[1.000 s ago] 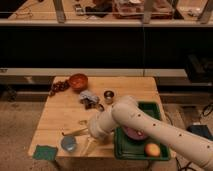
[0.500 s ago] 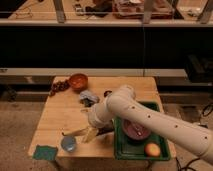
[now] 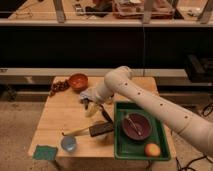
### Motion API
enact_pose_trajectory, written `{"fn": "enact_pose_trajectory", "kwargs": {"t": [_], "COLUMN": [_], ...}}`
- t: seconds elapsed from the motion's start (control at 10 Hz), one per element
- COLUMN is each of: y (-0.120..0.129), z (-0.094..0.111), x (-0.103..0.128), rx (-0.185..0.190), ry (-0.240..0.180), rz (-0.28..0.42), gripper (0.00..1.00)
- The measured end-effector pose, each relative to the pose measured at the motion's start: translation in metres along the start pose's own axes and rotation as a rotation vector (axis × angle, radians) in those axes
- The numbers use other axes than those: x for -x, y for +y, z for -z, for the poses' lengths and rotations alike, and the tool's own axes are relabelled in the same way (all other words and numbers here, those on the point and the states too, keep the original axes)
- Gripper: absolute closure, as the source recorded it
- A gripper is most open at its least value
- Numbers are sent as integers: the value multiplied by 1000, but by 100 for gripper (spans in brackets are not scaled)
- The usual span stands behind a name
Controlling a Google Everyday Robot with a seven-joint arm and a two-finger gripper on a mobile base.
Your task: Place towel in metal cup
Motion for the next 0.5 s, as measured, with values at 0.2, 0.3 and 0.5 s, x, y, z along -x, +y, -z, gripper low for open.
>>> {"fn": "enact_pose_trajectory", "kwargs": {"t": [0.2, 0.3, 0.5], "y": [41, 62, 72], "z": [-7, -11, -12], "x": [11, 18, 22], "rx": [9, 11, 13], "ry": [-29, -46, -55], "rz": [-29, -48, -58], "gripper": [20, 20, 20]}}
